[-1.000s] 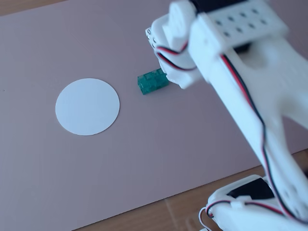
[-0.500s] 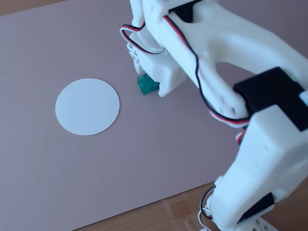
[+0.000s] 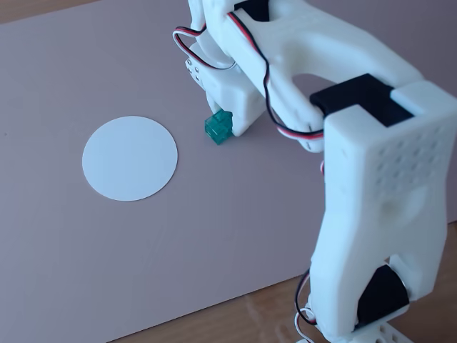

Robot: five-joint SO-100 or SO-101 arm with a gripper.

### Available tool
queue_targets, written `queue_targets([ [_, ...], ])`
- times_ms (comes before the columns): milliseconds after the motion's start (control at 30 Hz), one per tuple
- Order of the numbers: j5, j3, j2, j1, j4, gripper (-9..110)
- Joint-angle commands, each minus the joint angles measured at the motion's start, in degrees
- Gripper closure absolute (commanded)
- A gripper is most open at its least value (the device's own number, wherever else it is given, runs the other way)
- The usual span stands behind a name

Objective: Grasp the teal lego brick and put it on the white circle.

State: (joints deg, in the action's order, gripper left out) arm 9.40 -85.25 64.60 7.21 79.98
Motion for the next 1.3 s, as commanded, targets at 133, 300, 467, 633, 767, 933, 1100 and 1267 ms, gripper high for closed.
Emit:
queue_targets([
  [133,-0.26,-0.26,1.32,-1.23,0.53,99],
  [300,-1.67,-3.25,9.05,-0.35,1.58,99],
  [467,-6.15,-8.17,24.79,1.85,2.46,99],
  [633,-10.2,-7.73,36.3,5.98,4.13,99],
  [767,-11.69,-5.01,39.64,10.72,4.22,99],
  [933,-10.37,2.29,34.37,17.31,6.15,99],
  [1100,-8.61,14.59,18.81,20.83,10.28,99],
  [1267,-8.26,26.98,3.08,21.8,14.24,99],
])
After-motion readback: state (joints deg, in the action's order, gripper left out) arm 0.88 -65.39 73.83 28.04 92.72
